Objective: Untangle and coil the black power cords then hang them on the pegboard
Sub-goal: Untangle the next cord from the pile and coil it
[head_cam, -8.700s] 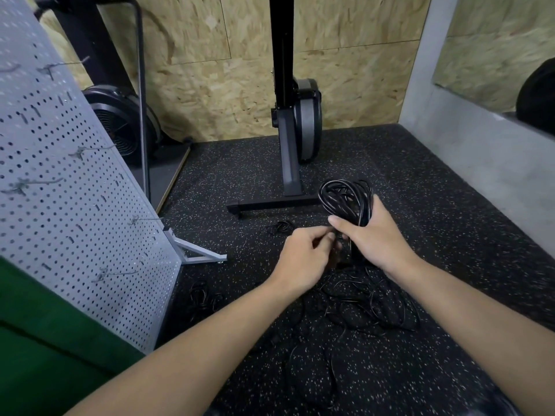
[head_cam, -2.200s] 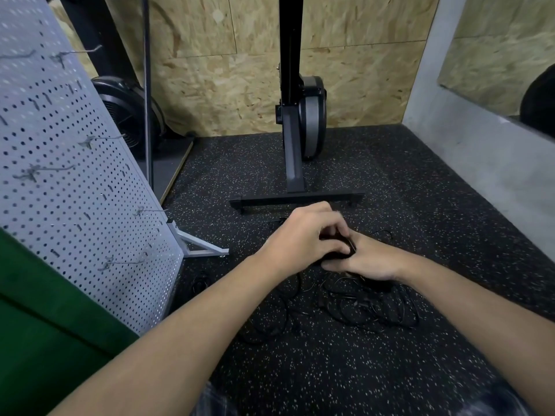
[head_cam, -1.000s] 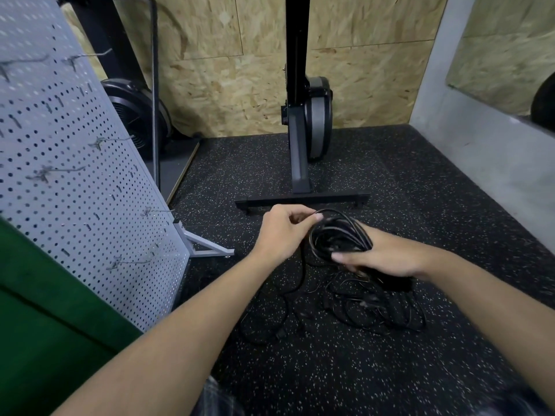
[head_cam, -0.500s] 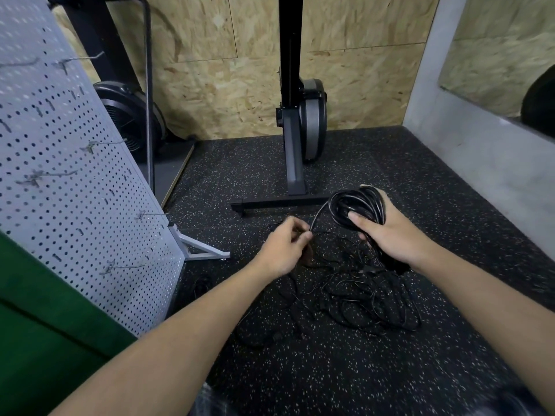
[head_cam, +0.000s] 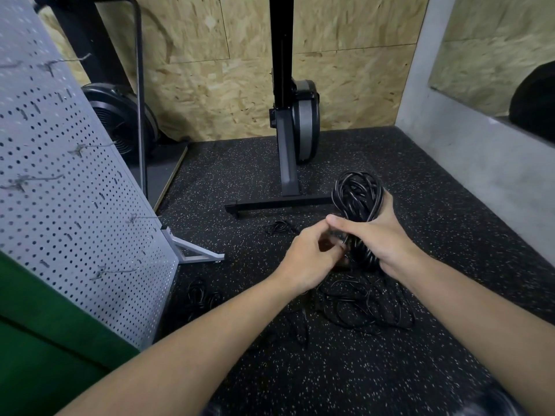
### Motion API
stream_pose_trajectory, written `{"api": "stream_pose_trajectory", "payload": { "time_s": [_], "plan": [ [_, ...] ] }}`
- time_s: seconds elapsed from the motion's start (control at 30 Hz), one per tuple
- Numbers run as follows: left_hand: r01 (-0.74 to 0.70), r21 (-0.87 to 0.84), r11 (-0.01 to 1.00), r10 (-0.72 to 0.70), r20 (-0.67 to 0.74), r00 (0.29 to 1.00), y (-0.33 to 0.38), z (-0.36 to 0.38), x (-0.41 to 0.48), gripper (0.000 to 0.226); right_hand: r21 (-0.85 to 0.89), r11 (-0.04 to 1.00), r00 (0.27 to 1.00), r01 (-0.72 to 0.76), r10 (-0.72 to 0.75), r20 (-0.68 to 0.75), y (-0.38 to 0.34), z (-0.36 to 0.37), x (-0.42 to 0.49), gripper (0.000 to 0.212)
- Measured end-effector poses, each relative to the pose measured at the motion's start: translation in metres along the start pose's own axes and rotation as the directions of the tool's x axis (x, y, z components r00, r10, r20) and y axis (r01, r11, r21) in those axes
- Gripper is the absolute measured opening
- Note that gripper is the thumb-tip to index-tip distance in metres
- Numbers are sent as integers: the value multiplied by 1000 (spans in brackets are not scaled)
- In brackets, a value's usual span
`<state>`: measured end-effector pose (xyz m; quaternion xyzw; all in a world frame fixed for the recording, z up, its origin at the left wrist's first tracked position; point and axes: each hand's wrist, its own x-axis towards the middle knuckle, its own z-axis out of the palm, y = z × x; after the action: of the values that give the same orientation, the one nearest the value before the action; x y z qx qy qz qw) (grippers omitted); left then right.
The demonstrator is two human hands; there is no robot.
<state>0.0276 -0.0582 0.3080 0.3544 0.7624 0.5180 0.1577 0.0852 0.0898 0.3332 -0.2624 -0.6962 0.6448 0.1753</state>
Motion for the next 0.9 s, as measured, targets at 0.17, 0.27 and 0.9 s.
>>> {"api": "stream_pose_trajectory", "payload": {
  "time_s": [0.17, 0.27, 0.9],
  "plan": [
    [-41, 16, 999, 41, 9, 999, 6, 1, -3, 10, 92, 994, 995, 55, -47, -84, -7, -1, 1, 79],
    [-33, 100, 994, 29, 42, 999, 3, 3, -2, 11, 130, 990, 996, 51, -42, -72, -11, -4, 3, 72],
    [-244, 486, 839, 156, 216, 964, -24, -38, 15, 40, -593, 793, 990, 143, -112, 88, -7, -24, 5, 103]
  ]
}}
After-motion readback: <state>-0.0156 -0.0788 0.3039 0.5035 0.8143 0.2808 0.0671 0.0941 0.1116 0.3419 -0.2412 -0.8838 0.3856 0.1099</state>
